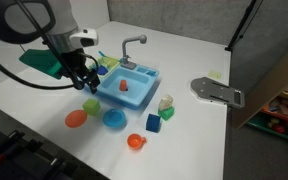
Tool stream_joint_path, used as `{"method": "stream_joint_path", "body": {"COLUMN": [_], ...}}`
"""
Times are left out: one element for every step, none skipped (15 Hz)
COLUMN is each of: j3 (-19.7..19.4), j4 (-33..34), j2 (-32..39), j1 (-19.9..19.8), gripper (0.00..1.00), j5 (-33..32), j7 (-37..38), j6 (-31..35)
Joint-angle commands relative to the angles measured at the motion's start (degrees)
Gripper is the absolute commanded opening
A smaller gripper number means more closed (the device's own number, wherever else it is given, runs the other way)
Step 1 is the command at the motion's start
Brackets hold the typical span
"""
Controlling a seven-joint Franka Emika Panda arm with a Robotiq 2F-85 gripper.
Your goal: Put the light green object on the sink
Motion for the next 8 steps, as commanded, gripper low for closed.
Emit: {"method": "stream_joint_path", "body": {"j3": [-0.40,0.03,-0.03,-0.04,-0.05,-0.06,-0.06,-0.06], "j4": [1.89,2.16,0.70,1.00,1.26,1.41,1.49,1.53], "j2": [4.26,4.35,3.15,3.80,4.17,4.29,4.29,4.29], "j1": [1.12,0.95,0.71,0.85,0.91,0.92,0.92,0.92], "gripper": [1.00,1.00,1.00,1.00,1.00,1.00,1.00,1.00], "j5": [-2.71,-1.08,-1.11,-1.10,-1.09,-1.09,-1.09,-1.09], "j7": [5.81,4.68,3.35,3.44,3.47,3.47,3.48,3.48], "j6": [2.19,1.35,1.64,1.64,1.64,1.64,1.64,1.64]}}
